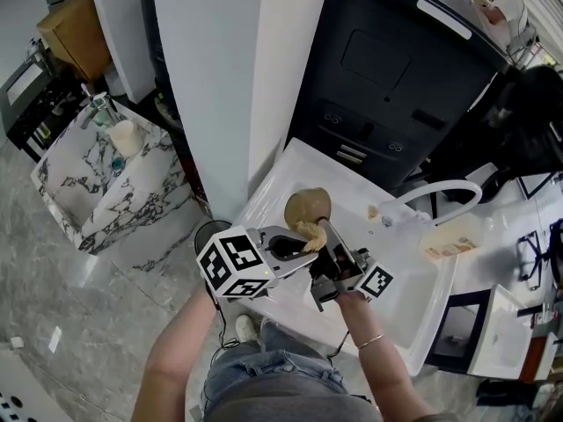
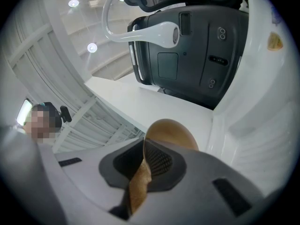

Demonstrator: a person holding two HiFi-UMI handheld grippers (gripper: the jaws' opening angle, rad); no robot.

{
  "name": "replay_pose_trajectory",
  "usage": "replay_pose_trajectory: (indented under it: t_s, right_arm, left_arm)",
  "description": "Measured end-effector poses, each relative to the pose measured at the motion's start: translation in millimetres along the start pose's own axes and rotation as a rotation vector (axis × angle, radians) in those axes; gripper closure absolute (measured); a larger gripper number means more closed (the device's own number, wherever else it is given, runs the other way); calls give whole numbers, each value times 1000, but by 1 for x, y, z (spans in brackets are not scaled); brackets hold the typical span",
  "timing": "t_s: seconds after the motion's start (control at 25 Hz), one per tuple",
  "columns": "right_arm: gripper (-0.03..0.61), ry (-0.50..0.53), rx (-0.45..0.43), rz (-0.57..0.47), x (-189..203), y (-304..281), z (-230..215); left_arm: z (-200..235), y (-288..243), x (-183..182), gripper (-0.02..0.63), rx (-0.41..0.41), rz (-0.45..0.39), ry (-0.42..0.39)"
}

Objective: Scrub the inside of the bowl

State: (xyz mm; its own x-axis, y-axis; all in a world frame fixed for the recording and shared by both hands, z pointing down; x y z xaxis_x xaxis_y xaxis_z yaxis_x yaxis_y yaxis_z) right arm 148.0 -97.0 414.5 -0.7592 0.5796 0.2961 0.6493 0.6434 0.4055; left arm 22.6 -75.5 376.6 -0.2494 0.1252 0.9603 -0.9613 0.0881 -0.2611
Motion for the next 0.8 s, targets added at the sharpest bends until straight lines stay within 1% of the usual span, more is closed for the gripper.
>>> replay_pose_trajectory:
  t_s: [0.24,0.36,0.52,0.6,0.68,0.8]
  right_arm:
    - [557,-10,1,10,1,0,-3]
    - [557,3,13,17,-1,0,-6]
    - [557,21,37,6,-6,2,-10]
    - [557,31,48,-4,-11,3,-11]
    - [557,46,48,0,-14,4,-8]
    - [557,69,29,38,-14,6,-5]
  left_arm:
    - [-8,4,-1,569,49,0,-26]
    - [-10,14,-3,569,37,15,-51]
    - [-4,36,-1,569,-24,62,-97]
    - [4,50,0,569,-69,89,-113]
    - [16,63,3,569,-137,122,-115]
    - [43,75,8,569,-241,166,-85]
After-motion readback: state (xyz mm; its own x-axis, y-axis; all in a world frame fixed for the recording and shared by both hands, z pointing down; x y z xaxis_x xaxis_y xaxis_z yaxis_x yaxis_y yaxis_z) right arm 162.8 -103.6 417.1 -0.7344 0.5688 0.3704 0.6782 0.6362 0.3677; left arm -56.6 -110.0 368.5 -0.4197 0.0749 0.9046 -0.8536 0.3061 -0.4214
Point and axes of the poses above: the fingertips, and each gripper's own axes: y backward along the fingers, z to its left, x out of its underside, the point moved 7 cm from there along y, backward along the fingers, and after that the axes turned 12 degrees about -y, right-handed, at the moved point
